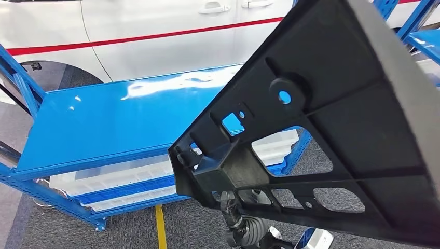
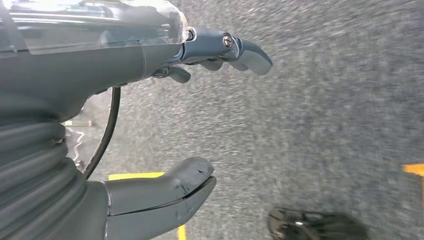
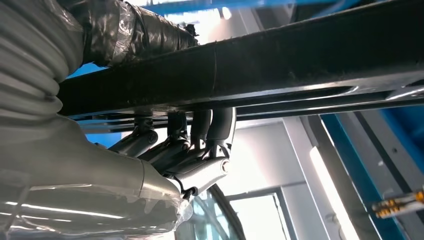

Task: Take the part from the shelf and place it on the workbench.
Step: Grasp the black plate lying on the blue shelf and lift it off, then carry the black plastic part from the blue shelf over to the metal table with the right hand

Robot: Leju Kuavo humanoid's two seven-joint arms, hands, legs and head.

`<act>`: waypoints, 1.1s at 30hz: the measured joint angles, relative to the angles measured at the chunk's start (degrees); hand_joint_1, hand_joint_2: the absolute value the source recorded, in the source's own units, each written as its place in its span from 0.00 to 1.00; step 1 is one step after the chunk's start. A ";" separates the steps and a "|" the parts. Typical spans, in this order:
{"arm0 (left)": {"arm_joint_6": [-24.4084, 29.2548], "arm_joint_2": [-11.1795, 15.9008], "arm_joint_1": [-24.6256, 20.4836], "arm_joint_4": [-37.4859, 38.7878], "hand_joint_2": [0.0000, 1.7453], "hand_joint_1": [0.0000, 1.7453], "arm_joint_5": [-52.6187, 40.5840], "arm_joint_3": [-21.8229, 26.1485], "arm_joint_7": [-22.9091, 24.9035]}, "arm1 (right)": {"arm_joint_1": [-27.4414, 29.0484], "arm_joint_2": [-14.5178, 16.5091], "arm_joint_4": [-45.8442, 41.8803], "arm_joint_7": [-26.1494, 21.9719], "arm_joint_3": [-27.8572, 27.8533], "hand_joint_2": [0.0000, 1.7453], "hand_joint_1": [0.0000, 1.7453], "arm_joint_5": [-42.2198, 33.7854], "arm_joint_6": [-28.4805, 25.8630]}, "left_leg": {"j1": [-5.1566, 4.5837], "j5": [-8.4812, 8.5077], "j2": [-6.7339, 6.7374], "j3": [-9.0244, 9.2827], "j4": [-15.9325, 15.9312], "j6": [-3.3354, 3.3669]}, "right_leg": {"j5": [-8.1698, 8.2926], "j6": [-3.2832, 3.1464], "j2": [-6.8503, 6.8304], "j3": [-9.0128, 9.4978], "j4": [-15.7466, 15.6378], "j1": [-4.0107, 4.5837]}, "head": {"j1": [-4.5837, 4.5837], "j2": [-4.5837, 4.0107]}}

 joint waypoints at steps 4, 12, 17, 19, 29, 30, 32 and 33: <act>-0.37 0.00 0.06 0.01 1.00 0.00 -0.32 0.20 0.10 | 1.64 0.00 0.00 -0.72 -1.79 1.00 1.00 -4.04 4.87 | 0.07 2.67 1.00 -3.32 0.15 1.00 | -10.04 0.88 0.33 -2.84 11.80 -0.31 | 0.01 0.01; -0.67 0.02 -0.01 0.01 1.00 0.00 -0.44 0.92 0.58 | 2.68 0.52 -0.20 -1.05 -3.79 1.00 1.00 -7.50 7.94 | -0.17 5.31 4.36 -8.58 3.47 -0.63 | -7.68 0.24 -3.93 10.43 -1.27 -0.08 | -0.01 0.01; -0.69 0.05 0.06 0.01 1.00 0.00 -0.44 0.97 0.60 | 2.96 0.96 -0.38 -1.25 -4.14 1.00 1.00 -7.50 8.10 | 0.34 0.09 1.94 -10.25 7.73 -2.56 | -4.56 -2.54 -1.38 7.13 -1.85 -0.09 | -0.02 0.01; -0.70 0.13 0.21 0.01 1.00 0.00 -0.43 0.99 0.70 | 2.99 1.14 -0.39 -1.30 -4.26 1.00 1.00 -7.59 8.23 | 0.33 -5.29 0.27 -11.70 14.46 -2.60 | -3.08 -2.90 -0.01 5.14 -1.81 0.10 | -0.03 0.01; -1.02 0.28 -0.05 0.02 1.00 0.00 -0.60 1.06 1.73 | 4.62 1.80 -0.63 -1.64 -6.13 1.00 1.00 -9.25 9.11 | -0.36 -2.12 -4.23 2.50 -0.75 0.26 | 2.98 -1.12 6.05 -0.21 -1.84 0.56 | -0.02 0.01; -1.02 0.19 -0.13 0.04 1.00 0.00 -0.62 1.07 1.74 | 4.96 1.88 -0.73 -1.71 -6.47 1.00 1.00 -9.60 9.20 | -0.27 -1.61 -3.50 2.37 -1.01 0.38 | 3.08 -0.78 6.13 -0.42 -1.79 0.52 | -0.03 0.01; -1.01 -0.01 -0.10 0.10 1.00 0.00 -0.67 1.09 1.72 | 5.59 2.01 -0.98 -1.80 -7.22 1.00 1.00 -10.34 9.49 | 0.14 -0.51 -1.91 1.77 -1.54 0.74 | 0.59 -0.32 4.44 -1.89 1.18 0.59 | 0.06 0.01; -1.01 -0.03 -0.01 0.11 1.00 0.00 -0.72 1.10 1.70 | 5.90 2.06 -1.04 -1.86 -7.55 1.00 1.00 -10.65 9.63 | 0.18 -0.16 -0.99 1.33 -1.52 0.84 | -1.93 -0.14 3.00 -3.18 4.54 0.40 | 0.08 0.00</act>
